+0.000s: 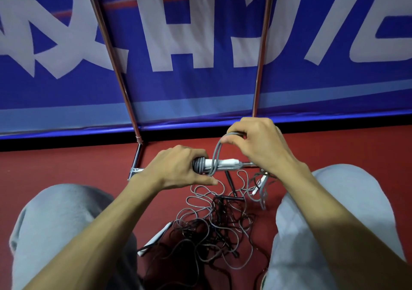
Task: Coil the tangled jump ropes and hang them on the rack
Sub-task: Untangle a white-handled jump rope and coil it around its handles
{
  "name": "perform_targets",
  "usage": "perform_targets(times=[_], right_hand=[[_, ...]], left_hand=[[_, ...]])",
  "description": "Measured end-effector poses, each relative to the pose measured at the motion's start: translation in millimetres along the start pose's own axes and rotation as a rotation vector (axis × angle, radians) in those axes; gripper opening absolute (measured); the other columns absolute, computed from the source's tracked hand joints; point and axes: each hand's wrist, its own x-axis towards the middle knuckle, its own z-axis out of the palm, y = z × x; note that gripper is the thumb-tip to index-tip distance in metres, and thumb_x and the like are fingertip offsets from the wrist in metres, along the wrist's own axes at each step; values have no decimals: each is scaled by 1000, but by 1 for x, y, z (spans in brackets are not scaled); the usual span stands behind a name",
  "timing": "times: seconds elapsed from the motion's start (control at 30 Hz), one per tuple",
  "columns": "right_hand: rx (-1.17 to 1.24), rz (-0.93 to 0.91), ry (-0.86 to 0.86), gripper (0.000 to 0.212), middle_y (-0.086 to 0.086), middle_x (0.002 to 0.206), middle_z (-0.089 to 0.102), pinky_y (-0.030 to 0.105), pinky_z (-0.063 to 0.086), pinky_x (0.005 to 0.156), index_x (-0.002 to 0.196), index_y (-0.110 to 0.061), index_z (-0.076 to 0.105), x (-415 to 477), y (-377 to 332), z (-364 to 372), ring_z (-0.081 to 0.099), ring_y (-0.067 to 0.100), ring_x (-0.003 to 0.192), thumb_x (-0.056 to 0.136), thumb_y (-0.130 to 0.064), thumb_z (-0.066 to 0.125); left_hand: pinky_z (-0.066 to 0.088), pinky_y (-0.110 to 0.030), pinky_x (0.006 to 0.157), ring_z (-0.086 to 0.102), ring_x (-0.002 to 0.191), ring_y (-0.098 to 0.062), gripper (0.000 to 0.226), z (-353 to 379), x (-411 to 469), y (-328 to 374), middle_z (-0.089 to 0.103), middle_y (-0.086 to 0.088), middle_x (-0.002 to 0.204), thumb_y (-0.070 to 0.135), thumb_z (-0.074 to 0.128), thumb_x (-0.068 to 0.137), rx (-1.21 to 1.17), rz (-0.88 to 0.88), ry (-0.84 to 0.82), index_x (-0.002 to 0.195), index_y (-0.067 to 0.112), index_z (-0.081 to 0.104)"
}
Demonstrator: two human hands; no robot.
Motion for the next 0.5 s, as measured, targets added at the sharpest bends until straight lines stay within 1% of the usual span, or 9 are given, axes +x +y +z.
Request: perform_targets(times=[0.1,0.17,0.23,0.27,0.3,0.37,0.4,0.43,0.5], right_hand=[[-22,135,50,32,-8,64,57,30,38,61,73,-21,72,1,4,3,48,12,65,73,-53,72],[-35,239,34,51,-1,56,53,33,40,58,67,-12,67,4,5,5,48,20,63,69,-63,70],[3,327,-30,64,6,53,51,35,42,59,62,-5,59,7,6,6,50,26,63,70,-68,64],[7,333,-84,63,6,52,51,34,41,58,61,-6,56,8,4,6,50,27,64,74,-67,61],[-8,303,-141,54,4,54,53,34,40,58,61,-10,57,7,3,8,52,28,67,81,-61,59],[-39,227,-199,21,6,70,64,36,43,60,74,-23,69,6,2,13,58,32,77,88,-34,57],[-18,234,-202,22,5,71,65,36,44,62,73,-26,69,5,-1,14,59,33,77,85,-28,51],[26,264,-203,28,1,64,61,34,42,63,66,-26,65,6,-4,14,57,31,72,85,-32,46],[84,314,-211,52,-3,47,51,31,37,63,56,-20,59,10,-8,15,51,24,61,89,-52,35]], left_hand=[[46,-34,61,56,68,-15,61,-3,-4,4,59,5,66,85,51,65,-7,24,73,85,29,59],[47,-36,59,53,61,-15,51,-9,-8,2,56,3,60,77,53,67,-97,67,114,80,29,60],[42,-35,54,48,55,-13,32,-15,-11,-1,52,4,58,61,57,70,-266,113,114,75,29,58],[39,-32,52,44,53,-11,23,-18,-12,0,51,6,58,50,62,73,-375,129,107,73,28,57],[35,-27,49,41,51,-7,15,-21,-13,2,50,8,58,38,65,76,-500,133,97,73,26,58],[35,-20,46,43,50,-8,7,-26,-13,7,53,8,58,20,65,79,-781,98,86,75,18,61],[35,-21,43,45,48,-12,4,-28,-13,10,56,5,58,19,62,77,-911,76,99,75,15,61],[35,-21,41,47,46,-16,7,-29,-12,12,59,1,58,19,58,75,-1014,50,134,77,14,61],[34,-21,41,47,44,-20,20,-30,-8,13,62,-5,59,17,50,77,-1158,-12,230,93,14,62]])
